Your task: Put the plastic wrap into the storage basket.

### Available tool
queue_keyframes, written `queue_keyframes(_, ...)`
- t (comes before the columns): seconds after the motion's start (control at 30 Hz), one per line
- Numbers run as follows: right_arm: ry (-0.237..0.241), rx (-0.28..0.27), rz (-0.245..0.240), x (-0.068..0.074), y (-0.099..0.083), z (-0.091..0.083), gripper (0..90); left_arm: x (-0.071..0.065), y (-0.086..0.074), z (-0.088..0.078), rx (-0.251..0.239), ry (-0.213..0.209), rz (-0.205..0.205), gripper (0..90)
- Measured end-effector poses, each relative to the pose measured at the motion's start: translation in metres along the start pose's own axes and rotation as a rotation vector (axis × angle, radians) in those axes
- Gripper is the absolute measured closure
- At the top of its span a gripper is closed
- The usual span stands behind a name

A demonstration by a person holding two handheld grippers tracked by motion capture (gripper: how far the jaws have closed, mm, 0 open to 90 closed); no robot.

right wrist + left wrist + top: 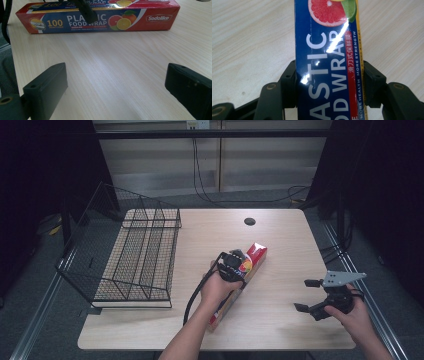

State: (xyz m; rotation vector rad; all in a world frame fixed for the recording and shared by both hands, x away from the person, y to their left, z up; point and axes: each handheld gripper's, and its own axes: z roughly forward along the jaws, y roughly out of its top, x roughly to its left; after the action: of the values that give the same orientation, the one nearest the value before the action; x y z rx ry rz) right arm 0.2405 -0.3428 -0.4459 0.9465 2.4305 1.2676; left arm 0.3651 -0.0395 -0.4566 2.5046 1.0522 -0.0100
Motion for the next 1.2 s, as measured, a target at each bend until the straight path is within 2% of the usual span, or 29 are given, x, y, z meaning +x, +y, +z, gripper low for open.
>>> queue_keyframes(0.03,-0.002,0.0,-0.001,0.0,0.0,0.0,3.8,0.0,-0.001,0.0,-0.005,-0.004,-0.012,42.9)
queue_keyframes(0.1,-0.007,0.0,-0.001,0.0,0.0,0.0,3.8,0.001,-0.001,-0.001,0.004,0.003,0.006,43.2)
queue_keyframes(0.2,-0.005,-0.001,-0.001,-0.001,0.0,0.0,3.8,0.002,-0.002,-0.003,0.007,-0.004,-0.002,43.4)
queue_keyframes(0.27,-0.005,-0.003,0.002,-0.001,0.0,-0.001,3.8,0.004,-0.003,-0.004,0.01,-0.007,0.007,43.6)
queue_keyframes(0.5,-0.006,-0.006,0.002,-0.001,0.0,-0.001,3.8,0.01,-0.002,-0.017,0.026,-0.012,0.003,43.8)
queue_keyframes(0.73,-0.008,-0.012,0.002,-0.001,0.0,-0.002,3.8,0.017,0.001,-0.038,0.025,-0.007,-0.033,43.9)
queue_keyframes(0.77,-0.007,-0.013,0.0,-0.001,0.0,-0.002,3.8,0.018,0.002,-0.041,0.038,-0.008,-0.023,43.9)
queue_keyframes(0.93,-0.008,-0.015,0.002,-0.001,0.0,-0.002,3.5,0.021,0.005,-0.054,0.03,0.006,-0.041,43.9)
queue_keyframes(0.97,-0.007,-0.015,0.002,-0.001,0.0,-0.001,3.5,0.021,0.005,-0.057,0.023,0.011,-0.055,43.9)
queue_keyframes(1.2,0.007,-0.018,0.009,-0.001,0.0,-0.001,3.2,0.029,0.009,-0.074,0.027,0.003,-0.083,43.8)
